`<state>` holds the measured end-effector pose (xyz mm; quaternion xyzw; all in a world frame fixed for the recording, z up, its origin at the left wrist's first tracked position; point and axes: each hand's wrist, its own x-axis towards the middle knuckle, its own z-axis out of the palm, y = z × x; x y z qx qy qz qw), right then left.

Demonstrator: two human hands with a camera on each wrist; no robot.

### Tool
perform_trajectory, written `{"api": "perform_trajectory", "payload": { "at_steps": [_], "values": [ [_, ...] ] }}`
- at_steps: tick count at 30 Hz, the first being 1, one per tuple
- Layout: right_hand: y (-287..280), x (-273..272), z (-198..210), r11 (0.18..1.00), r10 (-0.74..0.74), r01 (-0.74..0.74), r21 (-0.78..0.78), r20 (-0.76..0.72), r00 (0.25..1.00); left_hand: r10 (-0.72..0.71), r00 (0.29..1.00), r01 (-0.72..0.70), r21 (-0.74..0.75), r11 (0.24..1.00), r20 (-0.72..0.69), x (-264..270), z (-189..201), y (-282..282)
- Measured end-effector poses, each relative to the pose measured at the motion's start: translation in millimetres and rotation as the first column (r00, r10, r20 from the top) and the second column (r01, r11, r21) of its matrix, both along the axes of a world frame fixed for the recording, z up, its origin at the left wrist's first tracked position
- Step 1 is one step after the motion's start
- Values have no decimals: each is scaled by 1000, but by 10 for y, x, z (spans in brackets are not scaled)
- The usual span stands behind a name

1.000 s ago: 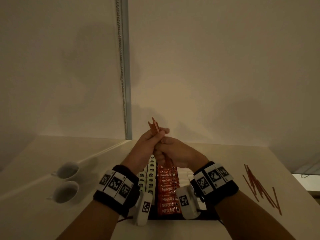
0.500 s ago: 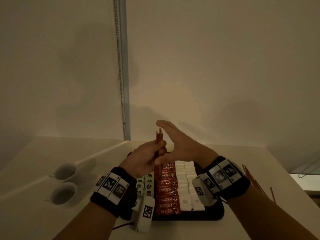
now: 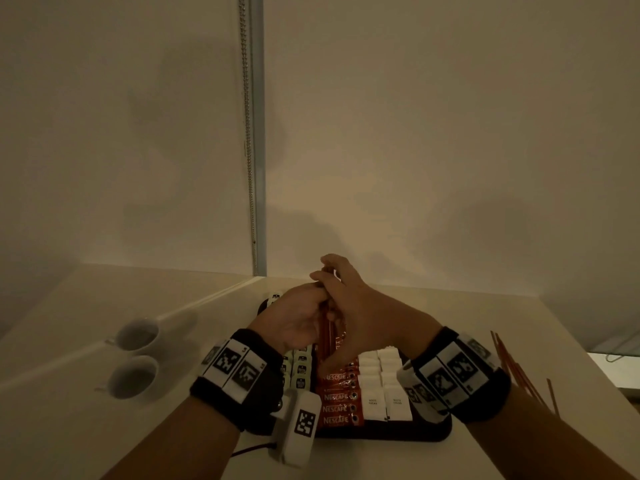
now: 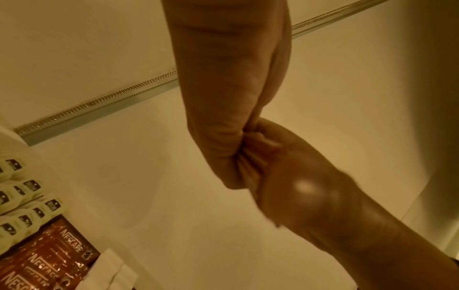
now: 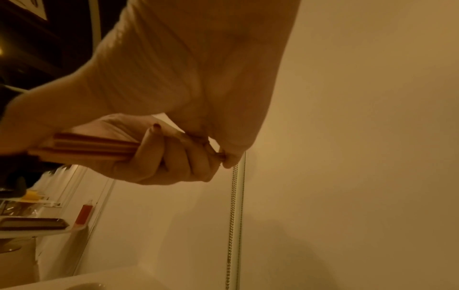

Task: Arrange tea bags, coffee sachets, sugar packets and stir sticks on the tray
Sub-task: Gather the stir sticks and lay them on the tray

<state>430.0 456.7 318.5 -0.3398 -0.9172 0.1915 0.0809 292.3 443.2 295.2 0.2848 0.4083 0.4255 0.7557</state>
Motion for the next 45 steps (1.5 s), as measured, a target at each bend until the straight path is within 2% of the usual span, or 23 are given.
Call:
{"api": "perform_trajectory", "payload": {
  "at_steps": [17,26,32,34,35,36,37,38,40,42,45],
  "values": [
    [7,65,-25,999,23,-23,43,0,1000,49,999,-49,-34,998,-7,83,60,-24],
    [14,92,-37,999,28,-28,39,-15,999,62,998,-62,20,998,-32,151,107,-71],
    [88,117,-95,993,31,-24,116,-51,998,38,999,-35,53,998,-39,156,59,-86],
    [130,145,-131,998,33,-29,56,-75,997,16,1000,-14,57,998,-24,165,34,-87],
    [148,166,-142,998,4,-13,-56,-158,987,7,1000,-7,55,998,-10,167,24,-87],
    [167,182,-153,977,-77,18,-214,-272,959,-4,1000,4,56,998,1,168,22,-89],
    [174,195,-155,923,-209,50,-382,-389,897,-20,1000,20,64,998,3,171,13,-84],
    [169,199,-148,840,-355,56,-540,-467,810,-40,999,41,78,996,-8,185,5,-80],
    [156,178,-159,620,-576,-21,-784,-473,666,-57,998,60,89,994,-34,235,4,-71],
    [138,144,-215,496,-665,-124,-860,-468,583,-59,996,66,105,992,-67,278,-25,-56],
    [120,155,-273,418,-719,-183,-890,-448,532,-76,988,95,142,985,-134,336,-85,-38]
  ]
}}
